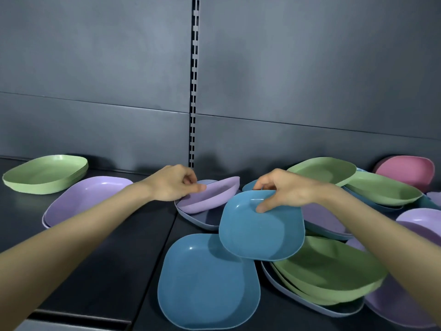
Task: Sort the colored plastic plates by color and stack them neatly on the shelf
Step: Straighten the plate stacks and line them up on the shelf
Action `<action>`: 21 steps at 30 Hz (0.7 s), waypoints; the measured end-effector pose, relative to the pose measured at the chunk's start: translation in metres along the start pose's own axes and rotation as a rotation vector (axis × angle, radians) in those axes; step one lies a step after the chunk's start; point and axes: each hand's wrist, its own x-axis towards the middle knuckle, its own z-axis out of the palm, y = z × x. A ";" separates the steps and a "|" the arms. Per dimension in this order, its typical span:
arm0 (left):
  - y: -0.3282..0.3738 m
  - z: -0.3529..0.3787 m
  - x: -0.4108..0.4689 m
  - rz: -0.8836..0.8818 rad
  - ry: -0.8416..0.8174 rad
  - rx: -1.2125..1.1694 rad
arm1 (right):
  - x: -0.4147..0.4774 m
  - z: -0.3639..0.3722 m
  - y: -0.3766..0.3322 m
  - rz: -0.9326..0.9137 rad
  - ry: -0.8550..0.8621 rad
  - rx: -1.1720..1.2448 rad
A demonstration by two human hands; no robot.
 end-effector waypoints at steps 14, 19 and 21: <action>0.001 0.007 0.048 0.145 -0.078 0.120 | 0.001 -0.011 0.006 0.043 -0.008 0.118; -0.002 0.016 0.067 0.223 -0.105 0.077 | 0.004 -0.013 0.006 0.079 -0.001 0.127; -0.001 0.018 0.071 0.235 -0.103 0.014 | 0.004 -0.013 0.005 0.087 0.001 0.132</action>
